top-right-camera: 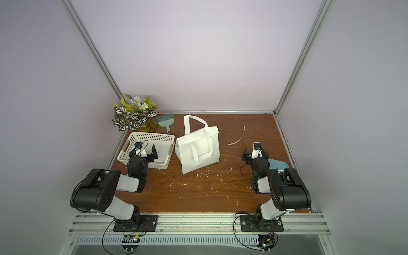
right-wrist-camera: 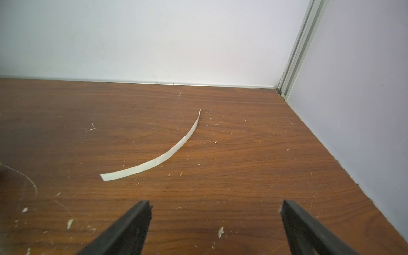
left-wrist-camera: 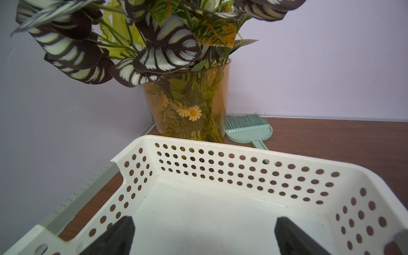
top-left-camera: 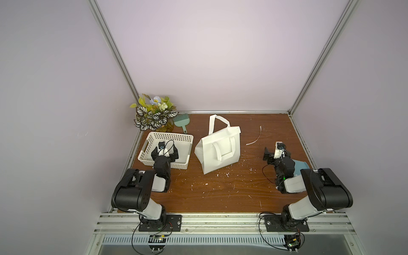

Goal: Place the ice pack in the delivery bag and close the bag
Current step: Reset both arms

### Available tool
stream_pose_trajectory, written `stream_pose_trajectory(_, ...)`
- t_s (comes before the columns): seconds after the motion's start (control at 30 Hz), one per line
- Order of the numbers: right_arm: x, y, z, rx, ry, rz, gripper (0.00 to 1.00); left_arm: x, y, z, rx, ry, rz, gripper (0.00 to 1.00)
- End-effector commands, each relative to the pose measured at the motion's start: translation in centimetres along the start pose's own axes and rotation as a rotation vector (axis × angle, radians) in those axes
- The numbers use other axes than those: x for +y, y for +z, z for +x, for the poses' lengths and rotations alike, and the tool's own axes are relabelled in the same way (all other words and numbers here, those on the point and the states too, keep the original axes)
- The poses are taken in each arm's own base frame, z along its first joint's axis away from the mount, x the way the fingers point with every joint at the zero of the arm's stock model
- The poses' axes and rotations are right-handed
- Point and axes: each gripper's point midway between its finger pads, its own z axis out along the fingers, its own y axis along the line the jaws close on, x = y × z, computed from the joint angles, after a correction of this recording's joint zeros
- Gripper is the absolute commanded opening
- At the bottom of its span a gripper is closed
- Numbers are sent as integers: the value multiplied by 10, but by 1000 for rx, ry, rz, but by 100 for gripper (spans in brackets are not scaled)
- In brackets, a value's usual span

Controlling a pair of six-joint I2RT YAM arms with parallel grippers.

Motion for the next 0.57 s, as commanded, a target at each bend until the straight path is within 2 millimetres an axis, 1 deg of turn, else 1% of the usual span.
stream_pose_trajectory(0.0,-1,3,-17,-57,20,2,99,4,-1,1,-7,10,-3,100)
stream_pose_trajectory(0.53,-1,3,-17,-57,20,2,99,3,-2,0,-10,11,0,99)
